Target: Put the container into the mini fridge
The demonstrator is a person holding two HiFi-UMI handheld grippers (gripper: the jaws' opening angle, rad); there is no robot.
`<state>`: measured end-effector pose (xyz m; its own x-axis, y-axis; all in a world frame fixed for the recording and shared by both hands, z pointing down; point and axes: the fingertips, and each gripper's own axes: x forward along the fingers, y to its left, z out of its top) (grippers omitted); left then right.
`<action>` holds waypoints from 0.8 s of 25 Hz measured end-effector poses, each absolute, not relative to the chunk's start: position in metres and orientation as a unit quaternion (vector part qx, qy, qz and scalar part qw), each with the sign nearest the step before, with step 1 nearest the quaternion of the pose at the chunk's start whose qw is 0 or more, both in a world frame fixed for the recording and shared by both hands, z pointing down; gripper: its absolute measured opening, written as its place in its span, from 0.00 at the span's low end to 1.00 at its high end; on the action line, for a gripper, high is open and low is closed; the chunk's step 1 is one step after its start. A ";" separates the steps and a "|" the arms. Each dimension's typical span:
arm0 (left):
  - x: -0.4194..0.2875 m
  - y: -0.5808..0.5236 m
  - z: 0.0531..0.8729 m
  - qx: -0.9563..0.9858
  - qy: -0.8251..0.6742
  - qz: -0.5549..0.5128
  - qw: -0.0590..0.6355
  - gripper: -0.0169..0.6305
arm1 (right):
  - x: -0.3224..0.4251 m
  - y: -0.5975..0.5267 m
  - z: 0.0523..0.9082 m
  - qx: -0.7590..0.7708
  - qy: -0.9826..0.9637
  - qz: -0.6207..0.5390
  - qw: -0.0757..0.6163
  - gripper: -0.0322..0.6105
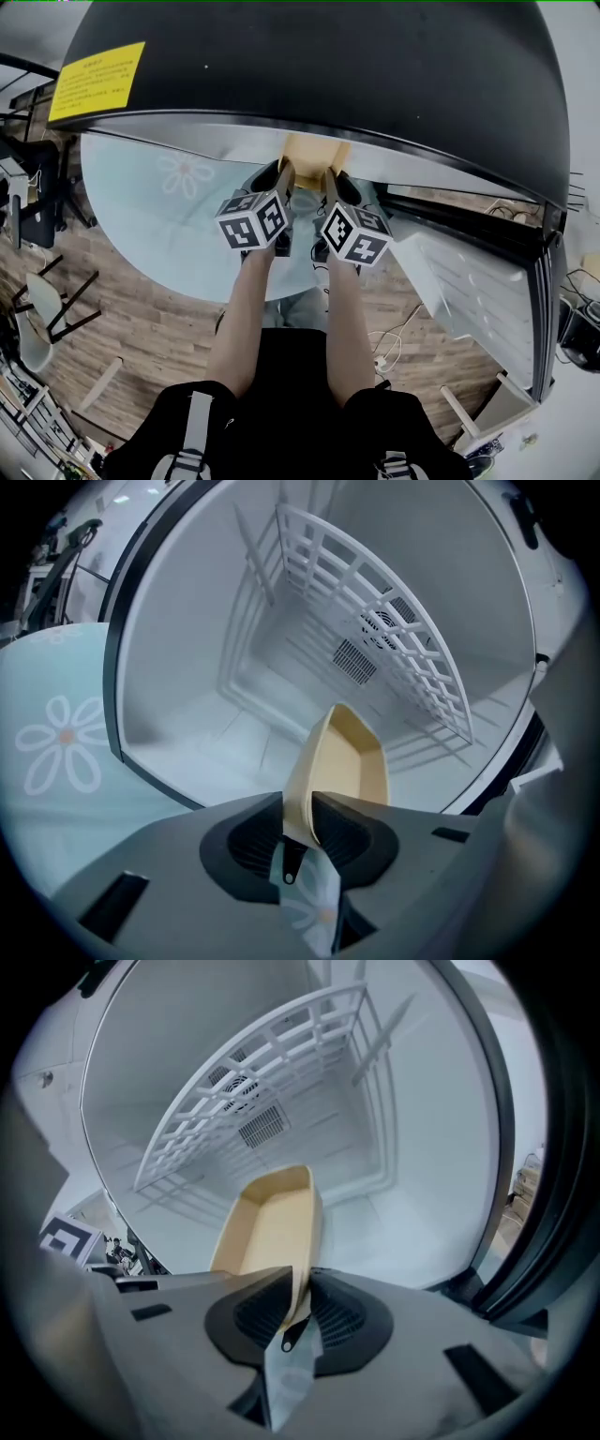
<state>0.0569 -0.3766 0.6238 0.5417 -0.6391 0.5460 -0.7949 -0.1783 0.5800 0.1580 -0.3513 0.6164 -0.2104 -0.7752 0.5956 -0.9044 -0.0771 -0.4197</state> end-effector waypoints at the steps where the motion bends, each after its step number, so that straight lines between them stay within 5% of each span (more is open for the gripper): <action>1: 0.057 -0.377 0.625 0.761 -0.470 0.088 0.438 0.20 | 0.158 -0.352 0.617 0.623 -0.674 0.390 0.080 0.15; 8: 0.058 -0.384 0.623 0.767 -0.466 0.072 0.435 0.23 | 0.155 -0.365 0.614 0.613 -0.686 0.390 0.053 0.20; 13: 0.064 -0.383 0.621 0.785 -0.454 0.093 0.410 0.41 | 0.157 -0.373 0.607 0.614 -0.691 0.379 0.050 0.24; 20: 0.051 -0.385 0.600 0.789 -0.497 0.097 0.348 0.41 | 0.159 -0.369 0.588 0.623 -0.703 0.339 0.052 0.24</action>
